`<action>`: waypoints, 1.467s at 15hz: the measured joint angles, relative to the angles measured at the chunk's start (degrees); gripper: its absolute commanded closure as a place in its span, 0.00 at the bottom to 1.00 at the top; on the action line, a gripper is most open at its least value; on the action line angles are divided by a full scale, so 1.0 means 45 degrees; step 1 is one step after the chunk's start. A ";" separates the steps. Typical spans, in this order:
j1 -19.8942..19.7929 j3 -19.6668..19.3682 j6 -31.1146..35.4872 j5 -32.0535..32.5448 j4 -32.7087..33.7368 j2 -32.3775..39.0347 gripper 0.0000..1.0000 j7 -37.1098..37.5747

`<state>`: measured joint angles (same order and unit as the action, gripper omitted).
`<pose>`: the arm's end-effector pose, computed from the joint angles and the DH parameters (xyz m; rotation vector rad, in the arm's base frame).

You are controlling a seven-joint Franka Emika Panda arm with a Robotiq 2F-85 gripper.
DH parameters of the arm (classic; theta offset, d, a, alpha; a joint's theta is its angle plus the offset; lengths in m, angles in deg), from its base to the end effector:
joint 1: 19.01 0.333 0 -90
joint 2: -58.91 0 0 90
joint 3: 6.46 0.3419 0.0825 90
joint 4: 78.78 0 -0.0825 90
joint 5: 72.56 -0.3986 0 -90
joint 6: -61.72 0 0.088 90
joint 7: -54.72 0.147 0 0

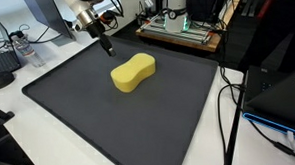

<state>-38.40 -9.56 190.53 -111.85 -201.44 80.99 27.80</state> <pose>0.5293 -0.1793 0.1828 -2.5657 0.5653 0.0660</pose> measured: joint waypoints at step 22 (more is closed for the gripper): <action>0.2475 -0.0273 0.3571 -0.1970 -0.7430 -0.6536 0.00 0.7699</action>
<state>-27.26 -10.79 206.59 -120.72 -234.88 51.58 62.45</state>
